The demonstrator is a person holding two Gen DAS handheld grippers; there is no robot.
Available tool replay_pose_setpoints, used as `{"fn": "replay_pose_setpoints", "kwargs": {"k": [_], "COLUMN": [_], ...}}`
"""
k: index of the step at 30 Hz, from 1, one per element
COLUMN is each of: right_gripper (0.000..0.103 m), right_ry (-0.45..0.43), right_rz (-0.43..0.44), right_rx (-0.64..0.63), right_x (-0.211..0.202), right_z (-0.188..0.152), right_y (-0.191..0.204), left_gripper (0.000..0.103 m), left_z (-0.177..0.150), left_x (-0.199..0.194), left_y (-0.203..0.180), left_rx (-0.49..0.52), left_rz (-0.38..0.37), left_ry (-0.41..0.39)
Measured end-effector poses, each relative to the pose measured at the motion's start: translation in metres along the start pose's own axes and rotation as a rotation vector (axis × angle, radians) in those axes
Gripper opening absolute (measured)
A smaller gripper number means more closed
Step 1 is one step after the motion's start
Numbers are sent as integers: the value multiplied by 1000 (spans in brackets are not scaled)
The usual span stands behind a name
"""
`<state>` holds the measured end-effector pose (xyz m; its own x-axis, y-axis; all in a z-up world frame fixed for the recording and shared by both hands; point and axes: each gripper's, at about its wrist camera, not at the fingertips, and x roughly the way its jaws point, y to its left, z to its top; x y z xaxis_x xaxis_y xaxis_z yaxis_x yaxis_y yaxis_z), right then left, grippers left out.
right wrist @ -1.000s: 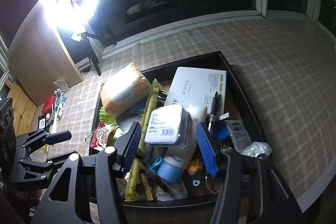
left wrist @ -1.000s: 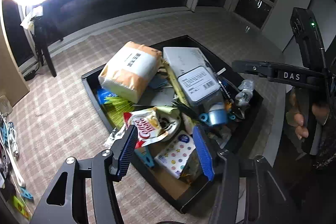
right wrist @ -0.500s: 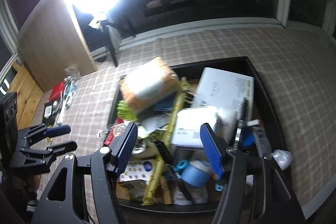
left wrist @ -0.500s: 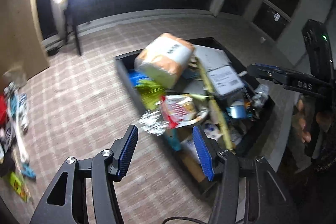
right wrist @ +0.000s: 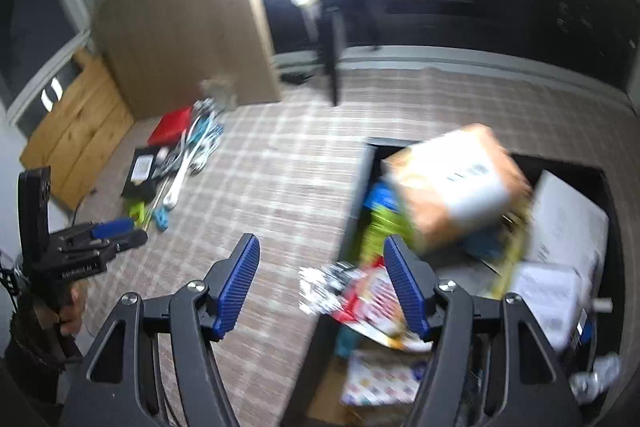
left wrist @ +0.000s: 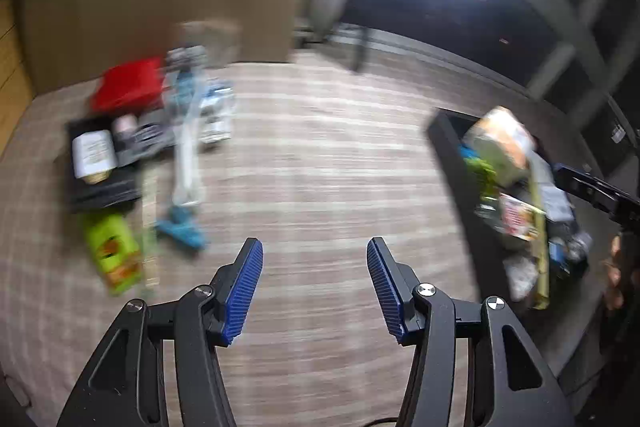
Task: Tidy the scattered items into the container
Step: 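Move both tools back to the white cable and clothespins on the floor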
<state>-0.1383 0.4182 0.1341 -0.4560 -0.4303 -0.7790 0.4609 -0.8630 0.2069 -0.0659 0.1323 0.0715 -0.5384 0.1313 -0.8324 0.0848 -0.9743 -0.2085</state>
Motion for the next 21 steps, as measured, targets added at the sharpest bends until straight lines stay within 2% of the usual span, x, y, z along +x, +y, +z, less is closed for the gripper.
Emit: {"fn": "replay_pose_setpoints", "kwargs": {"k": [2,4,9,15,21], "right_gripper": [64,64,64,62,51], "right_ry": [15,22,53,101,223], "right_rz": [20,59,124,145,154], "right_rx": [-38,-66,-143,-209,-184], "right_x": [16,29,80,142,214], "right_z": [10,20,55,90,106], "right_y": [20,36,88,130,146], "left_gripper": [45,36,36,36,36], "left_z": [1,5,22,59,88], "left_x": [-1,0,10,30,62], "left_y": [24,38,65,83,94], "left_rx": [-42,-67,-122,-95,-69], "left_rz": [25,36,46,80,86], "left_ry": [-11,-13,-29,-36,-12]}}
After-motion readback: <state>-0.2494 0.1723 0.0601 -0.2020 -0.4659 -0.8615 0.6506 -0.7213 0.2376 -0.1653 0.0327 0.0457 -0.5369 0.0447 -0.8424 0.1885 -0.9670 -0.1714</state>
